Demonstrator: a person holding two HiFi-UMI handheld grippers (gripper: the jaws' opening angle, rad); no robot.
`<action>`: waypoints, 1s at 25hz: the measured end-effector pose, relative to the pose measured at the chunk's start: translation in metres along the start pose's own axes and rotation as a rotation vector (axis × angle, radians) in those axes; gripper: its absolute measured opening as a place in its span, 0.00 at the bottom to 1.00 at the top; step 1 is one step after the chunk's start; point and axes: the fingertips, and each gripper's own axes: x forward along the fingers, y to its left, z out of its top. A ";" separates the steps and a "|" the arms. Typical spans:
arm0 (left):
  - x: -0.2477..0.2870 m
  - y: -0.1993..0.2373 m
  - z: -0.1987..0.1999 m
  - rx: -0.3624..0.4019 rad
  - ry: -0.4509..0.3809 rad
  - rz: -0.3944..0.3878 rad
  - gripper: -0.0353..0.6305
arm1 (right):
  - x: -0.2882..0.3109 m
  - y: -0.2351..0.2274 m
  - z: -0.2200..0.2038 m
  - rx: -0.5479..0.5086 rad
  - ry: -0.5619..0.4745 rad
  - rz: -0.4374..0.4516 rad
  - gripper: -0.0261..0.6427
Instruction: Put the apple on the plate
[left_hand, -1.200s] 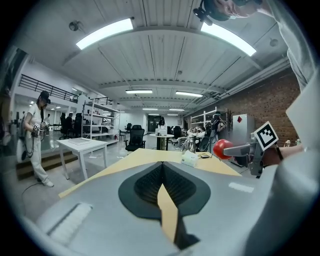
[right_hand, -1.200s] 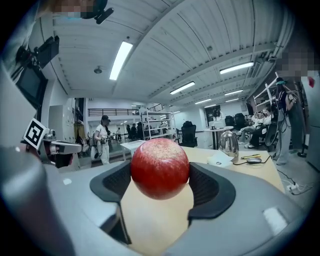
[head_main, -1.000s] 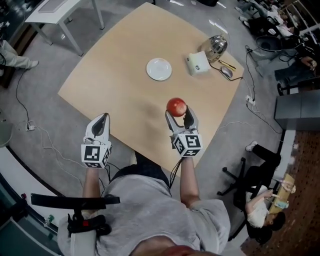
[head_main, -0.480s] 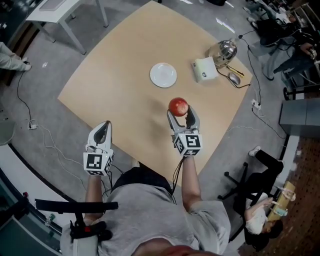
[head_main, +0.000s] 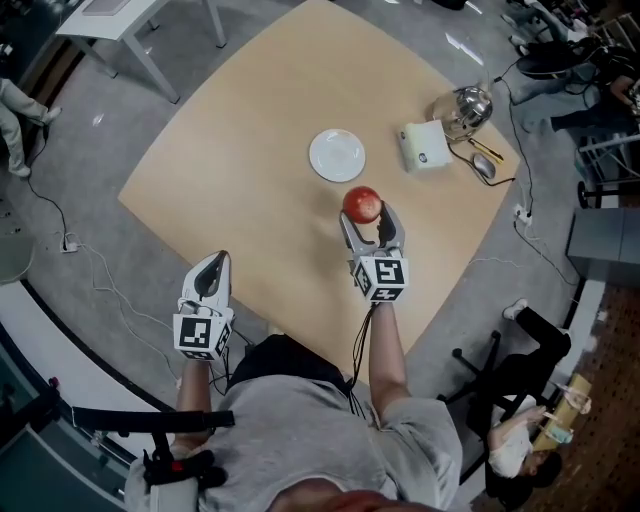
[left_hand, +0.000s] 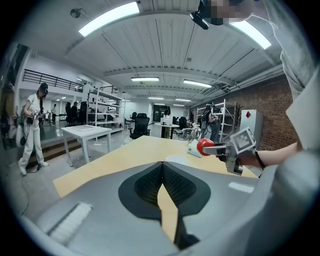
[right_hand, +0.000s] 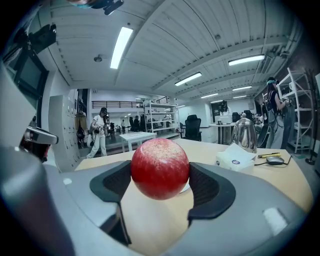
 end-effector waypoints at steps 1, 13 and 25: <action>0.004 0.003 -0.004 -0.003 0.000 -0.001 0.08 | 0.007 -0.002 -0.004 -0.003 0.004 -0.001 0.59; 0.014 0.013 -0.015 -0.024 0.025 0.011 0.08 | 0.052 -0.016 -0.019 -0.031 0.029 -0.002 0.59; 0.012 0.019 -0.031 -0.045 0.075 0.034 0.08 | 0.093 -0.029 -0.031 -0.020 0.047 -0.005 0.59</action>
